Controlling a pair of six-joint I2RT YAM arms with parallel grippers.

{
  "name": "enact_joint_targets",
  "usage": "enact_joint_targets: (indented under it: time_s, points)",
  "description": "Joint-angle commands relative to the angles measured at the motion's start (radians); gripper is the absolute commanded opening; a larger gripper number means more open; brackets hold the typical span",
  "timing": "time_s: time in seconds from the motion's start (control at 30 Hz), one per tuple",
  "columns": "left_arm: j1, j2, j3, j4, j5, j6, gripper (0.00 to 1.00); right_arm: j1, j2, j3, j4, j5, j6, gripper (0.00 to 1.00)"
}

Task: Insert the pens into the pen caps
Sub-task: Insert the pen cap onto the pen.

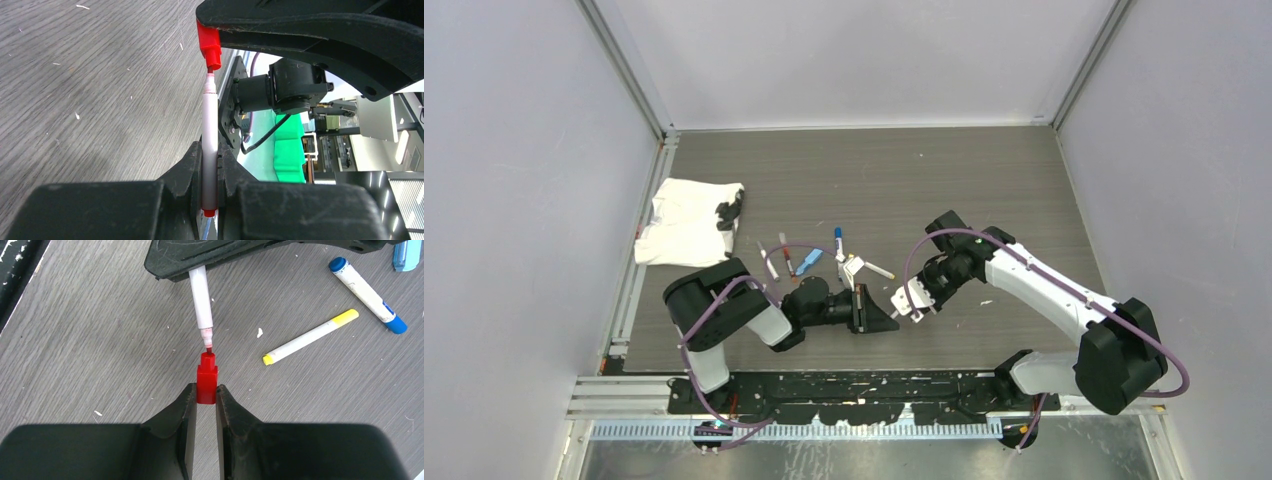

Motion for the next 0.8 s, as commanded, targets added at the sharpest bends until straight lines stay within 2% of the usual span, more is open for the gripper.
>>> enact_joint_targets:
  time_s: [0.0,0.5,0.77]
  points:
    - [0.005,0.007,0.019,0.06,0.009,0.008,0.01,0.009,-0.022,0.007,-0.018,-0.04,-0.031,0.01]
    - [0.01,0.032,0.036,0.062,0.022,-0.011,0.01,0.053,-0.016,0.0,-0.021,-0.025,-0.056,0.01]
    - [0.035,0.061,0.054,0.021,0.04,-0.067,0.01,0.123,0.003,-0.014,-0.006,0.028,-0.067,0.01]
